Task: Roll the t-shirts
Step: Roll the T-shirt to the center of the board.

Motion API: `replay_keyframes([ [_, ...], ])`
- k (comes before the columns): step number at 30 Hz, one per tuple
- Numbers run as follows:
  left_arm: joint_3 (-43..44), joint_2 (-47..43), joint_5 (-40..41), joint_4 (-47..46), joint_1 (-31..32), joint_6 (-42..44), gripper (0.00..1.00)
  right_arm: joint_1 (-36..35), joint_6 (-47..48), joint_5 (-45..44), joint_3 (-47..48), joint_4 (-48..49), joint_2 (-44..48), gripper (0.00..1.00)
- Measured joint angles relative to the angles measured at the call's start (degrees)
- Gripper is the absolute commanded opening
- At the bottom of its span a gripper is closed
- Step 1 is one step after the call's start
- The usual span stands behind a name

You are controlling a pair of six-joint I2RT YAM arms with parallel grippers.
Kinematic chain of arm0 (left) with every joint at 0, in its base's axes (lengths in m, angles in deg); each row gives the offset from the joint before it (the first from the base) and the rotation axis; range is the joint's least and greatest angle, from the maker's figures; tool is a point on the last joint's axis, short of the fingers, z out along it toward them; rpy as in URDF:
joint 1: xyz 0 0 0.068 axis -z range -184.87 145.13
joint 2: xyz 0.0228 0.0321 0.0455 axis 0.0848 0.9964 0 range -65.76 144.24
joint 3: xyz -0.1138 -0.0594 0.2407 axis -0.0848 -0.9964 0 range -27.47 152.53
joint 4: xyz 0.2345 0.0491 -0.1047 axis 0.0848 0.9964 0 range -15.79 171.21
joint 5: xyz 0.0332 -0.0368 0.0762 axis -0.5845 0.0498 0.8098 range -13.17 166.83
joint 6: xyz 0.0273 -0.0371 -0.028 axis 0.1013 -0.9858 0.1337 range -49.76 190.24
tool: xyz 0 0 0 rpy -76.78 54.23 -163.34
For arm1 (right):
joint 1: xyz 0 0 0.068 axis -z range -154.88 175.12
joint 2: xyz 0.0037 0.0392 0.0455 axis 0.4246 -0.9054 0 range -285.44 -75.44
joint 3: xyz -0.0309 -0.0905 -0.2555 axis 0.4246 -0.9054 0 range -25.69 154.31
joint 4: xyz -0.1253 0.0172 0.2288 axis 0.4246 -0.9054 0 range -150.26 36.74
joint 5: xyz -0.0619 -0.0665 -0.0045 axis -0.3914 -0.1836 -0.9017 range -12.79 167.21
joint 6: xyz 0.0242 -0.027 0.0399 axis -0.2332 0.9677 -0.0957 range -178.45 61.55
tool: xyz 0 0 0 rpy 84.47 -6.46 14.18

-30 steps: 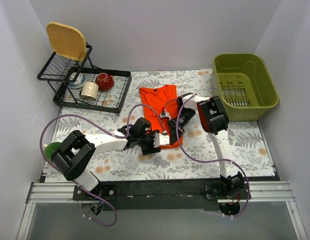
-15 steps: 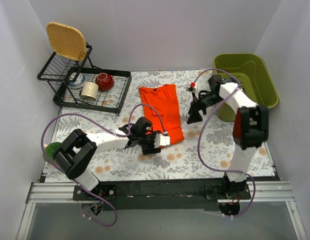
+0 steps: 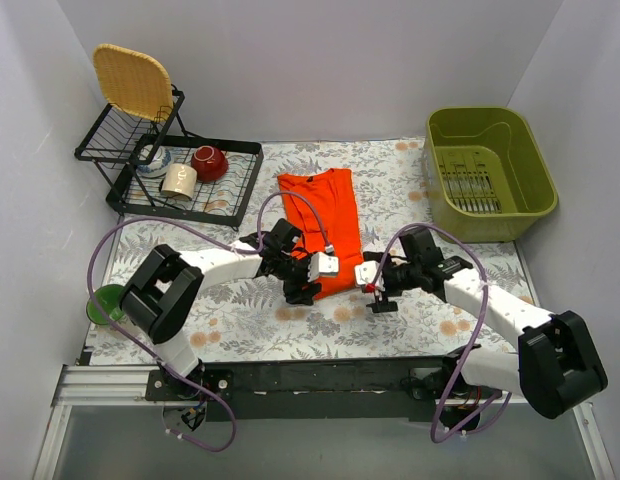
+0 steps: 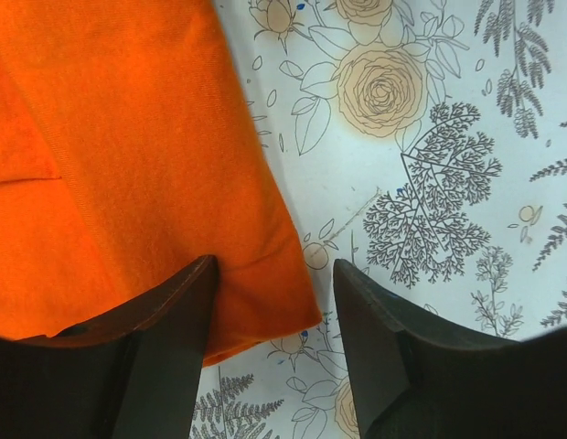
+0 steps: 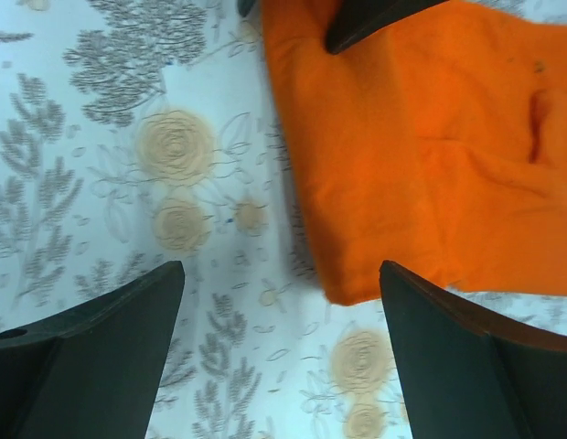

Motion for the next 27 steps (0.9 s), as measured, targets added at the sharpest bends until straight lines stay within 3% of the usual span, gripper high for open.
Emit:
replay_keyframes([
  [6,3.4,3.0,-4.8,3.9,-2.8,-0.2,0.53,-1.7,1.7,-2.3,-0.2,11.1,-2.5,0.89],
  [18,8.9,7.9,-11.3,10.2,-6.4,-1.3,0.52,-2.1,9.8,-2.3,0.2,14.9,-12.0,0.81],
  [27,13.2,12.0,-16.1,15.6,-8.6,-0.4,0.51,-3.3,15.7,-3.6,-0.6,21.9,-16.0,0.66],
])
